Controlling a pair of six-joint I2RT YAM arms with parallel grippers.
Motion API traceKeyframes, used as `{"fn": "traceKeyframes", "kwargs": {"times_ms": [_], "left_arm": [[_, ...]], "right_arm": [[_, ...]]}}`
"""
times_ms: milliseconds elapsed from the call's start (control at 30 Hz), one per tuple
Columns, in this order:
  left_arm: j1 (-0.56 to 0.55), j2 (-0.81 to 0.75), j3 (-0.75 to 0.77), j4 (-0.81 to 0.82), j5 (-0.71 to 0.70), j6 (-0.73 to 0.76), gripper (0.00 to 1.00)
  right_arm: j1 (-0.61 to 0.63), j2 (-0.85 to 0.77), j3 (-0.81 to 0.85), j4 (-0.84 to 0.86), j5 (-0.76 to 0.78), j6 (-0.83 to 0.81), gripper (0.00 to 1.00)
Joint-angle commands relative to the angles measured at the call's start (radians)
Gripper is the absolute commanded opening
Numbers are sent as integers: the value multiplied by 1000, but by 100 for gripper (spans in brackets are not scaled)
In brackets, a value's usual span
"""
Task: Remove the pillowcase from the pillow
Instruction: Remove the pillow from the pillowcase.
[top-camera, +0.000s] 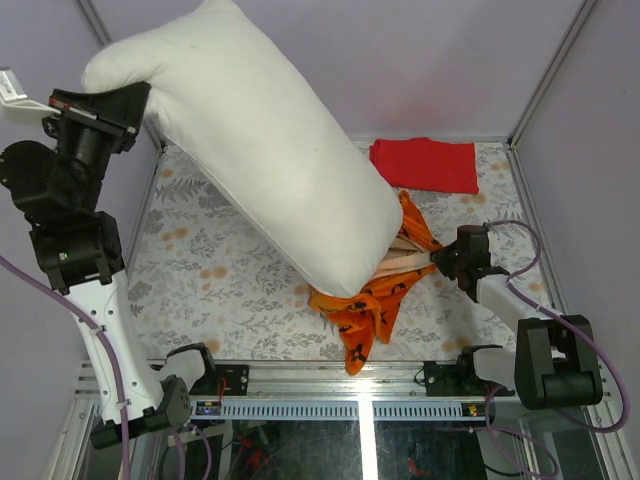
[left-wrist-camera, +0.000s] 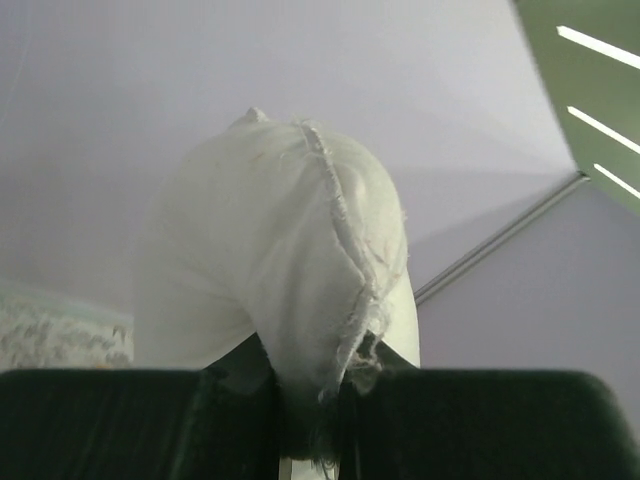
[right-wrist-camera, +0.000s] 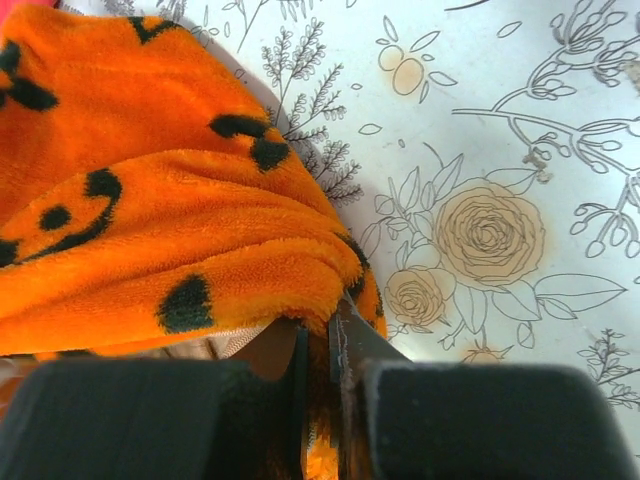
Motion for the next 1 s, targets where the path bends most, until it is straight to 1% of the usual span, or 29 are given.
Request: {"fn": "traceKeyframes", "kwargs": {"times_ms": [0,67,167,267,367,500,567,667,767,833,867,933,967], "left_arm": [[42,36,264,257,-86,-26,0],[41,72,377,225,-74,-27,0],[41,115,515,155,-113,13,0],[42,104,569,104,-179,94,0],[41,62,563,43,-238,223,0],[42,-13,471,-29,-331,362,0],[41,-49,408,-24,-339,408,0],[41,-42,389,-56,-273,459,0],[41,-4,370,-95,-163,485,0],[42,14,289,-82,-74,469,0],[41,22,225,-57,-38,456,0],[38,31,54,15,-36,428,0],[27,36,-32,55,-62,427,0]], "right_arm": [[-22,12,18,-93,177,-43,5],[-22,4,13,-93,190,-44,4],[-22,-10,8,-96,201,-43,4],[-22,-9,15,-97,198,-48,4],[-22,-10,19,-98,188,-50,3],[-22,-14,16,-90,161,-58,2],[-22,-14,15,-87,151,-63,2],[-23,-18,13,-93,149,-78,1],[-22,-26,16,-105,148,-89,2],[-22,-28,19,-107,140,-91,1],[-22,-29,20,-108,134,-90,1],[-22,-27,23,-108,123,-91,1],[-21,-26,25,-108,117,-92,1]]}}
